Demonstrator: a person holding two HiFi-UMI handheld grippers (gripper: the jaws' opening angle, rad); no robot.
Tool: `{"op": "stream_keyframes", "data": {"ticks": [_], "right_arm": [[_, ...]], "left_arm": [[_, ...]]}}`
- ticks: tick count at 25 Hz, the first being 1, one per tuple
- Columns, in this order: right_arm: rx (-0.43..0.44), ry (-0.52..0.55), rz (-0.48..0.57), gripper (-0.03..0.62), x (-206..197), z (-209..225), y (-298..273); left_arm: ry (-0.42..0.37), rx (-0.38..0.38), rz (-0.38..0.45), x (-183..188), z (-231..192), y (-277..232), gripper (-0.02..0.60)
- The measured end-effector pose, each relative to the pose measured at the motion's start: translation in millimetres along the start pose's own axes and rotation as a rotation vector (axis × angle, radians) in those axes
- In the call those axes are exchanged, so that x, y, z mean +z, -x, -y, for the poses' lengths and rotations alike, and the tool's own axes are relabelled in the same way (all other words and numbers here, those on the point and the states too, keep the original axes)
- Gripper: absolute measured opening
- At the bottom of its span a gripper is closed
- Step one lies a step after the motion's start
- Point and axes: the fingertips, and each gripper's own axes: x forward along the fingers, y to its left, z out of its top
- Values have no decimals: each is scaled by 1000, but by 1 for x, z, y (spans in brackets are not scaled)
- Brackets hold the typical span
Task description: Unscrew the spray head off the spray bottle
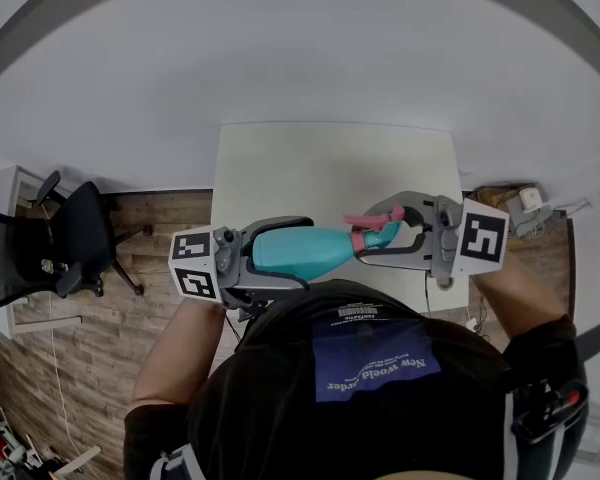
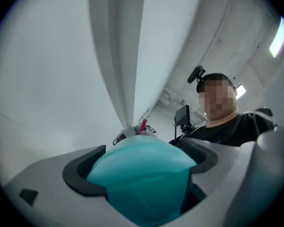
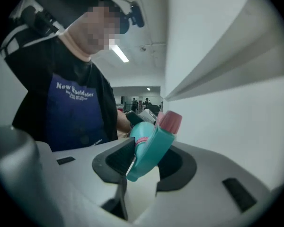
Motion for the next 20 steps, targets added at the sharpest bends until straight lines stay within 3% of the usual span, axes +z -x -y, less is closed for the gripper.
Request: {"op": "stream_keyframes", "data": {"ticks": [5,10,13,20], "right_arm": [[-27,282,-140,124,-13,-5,2],[-42,467,-237,124,-15,-13,3],[-56,486,-249,124,-14,-9,3],[-82,388,-159,126,-1,-5,5]], "left_arm": [[205,-42,47,-1,-11,1,515],[306,-64,75,-7,-9,-1,515],[289,-75,98,-4,-11,1,515],[155,-90,153,2,-7,4,515]]}}
